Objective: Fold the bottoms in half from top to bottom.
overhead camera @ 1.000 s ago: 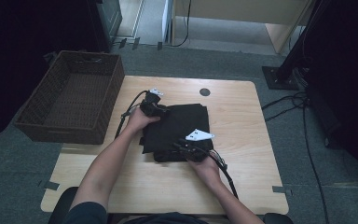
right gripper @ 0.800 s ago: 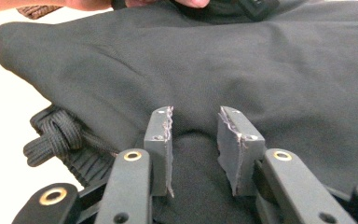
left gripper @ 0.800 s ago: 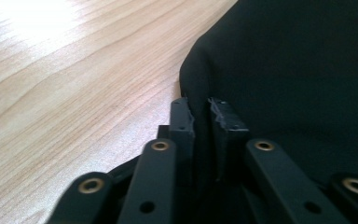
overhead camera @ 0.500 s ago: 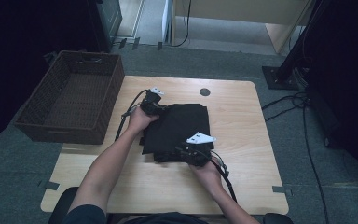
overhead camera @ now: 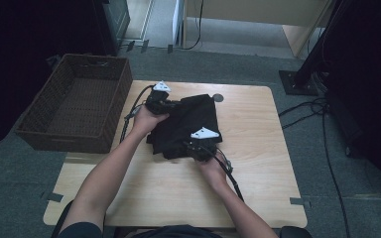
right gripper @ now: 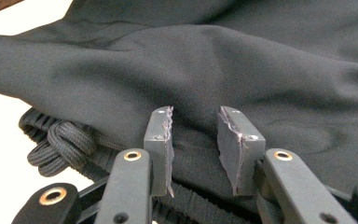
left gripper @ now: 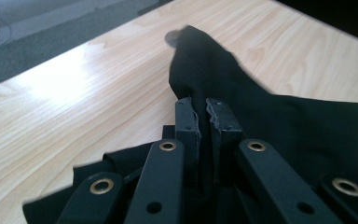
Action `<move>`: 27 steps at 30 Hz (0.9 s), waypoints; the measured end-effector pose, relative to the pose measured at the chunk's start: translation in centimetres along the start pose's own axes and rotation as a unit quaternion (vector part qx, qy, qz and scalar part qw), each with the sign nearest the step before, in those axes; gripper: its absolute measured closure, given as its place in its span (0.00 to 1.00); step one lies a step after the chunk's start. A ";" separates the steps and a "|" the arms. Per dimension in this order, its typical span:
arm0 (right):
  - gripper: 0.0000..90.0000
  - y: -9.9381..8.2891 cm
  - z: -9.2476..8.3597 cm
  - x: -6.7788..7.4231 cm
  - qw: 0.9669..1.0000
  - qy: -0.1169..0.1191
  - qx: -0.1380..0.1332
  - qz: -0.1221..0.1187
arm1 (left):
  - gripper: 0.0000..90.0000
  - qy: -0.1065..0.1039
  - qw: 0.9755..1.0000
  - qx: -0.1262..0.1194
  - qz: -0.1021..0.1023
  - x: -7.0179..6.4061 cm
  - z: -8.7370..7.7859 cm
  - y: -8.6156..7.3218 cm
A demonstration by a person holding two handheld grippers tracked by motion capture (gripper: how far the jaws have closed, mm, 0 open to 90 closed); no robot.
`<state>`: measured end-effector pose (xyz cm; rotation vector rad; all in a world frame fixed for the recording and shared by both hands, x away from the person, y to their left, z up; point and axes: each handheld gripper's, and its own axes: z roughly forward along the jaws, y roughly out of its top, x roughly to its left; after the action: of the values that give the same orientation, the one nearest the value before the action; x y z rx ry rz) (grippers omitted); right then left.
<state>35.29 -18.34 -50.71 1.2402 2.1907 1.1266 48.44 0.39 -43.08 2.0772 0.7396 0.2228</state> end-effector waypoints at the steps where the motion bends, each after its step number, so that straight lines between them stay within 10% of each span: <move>1: 0.73 0.3 0.4 -0.1 1.000 -0.003 -0.001 0.000 | 0.94 -0.004 1.000 -0.002 0.003 -0.2 -0.2 0.1; 15: 0.73 2.1 3.3 -1.4 0.999 -0.015 -0.024 0.017 | 0.94 -0.037 0.999 -0.008 -0.013 -3.3 -1.2 -4.2; 27: 0.73 2.6 1.9 -2.7 0.999 0.033 0.007 0.029 | 0.94 -0.034 0.998 0.024 -0.039 -3.4 0.4 -7.1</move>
<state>39.36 -18.98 -49.93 1.2972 2.2264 1.1924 42.89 1.16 -48.55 2.0857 0.7898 0.0915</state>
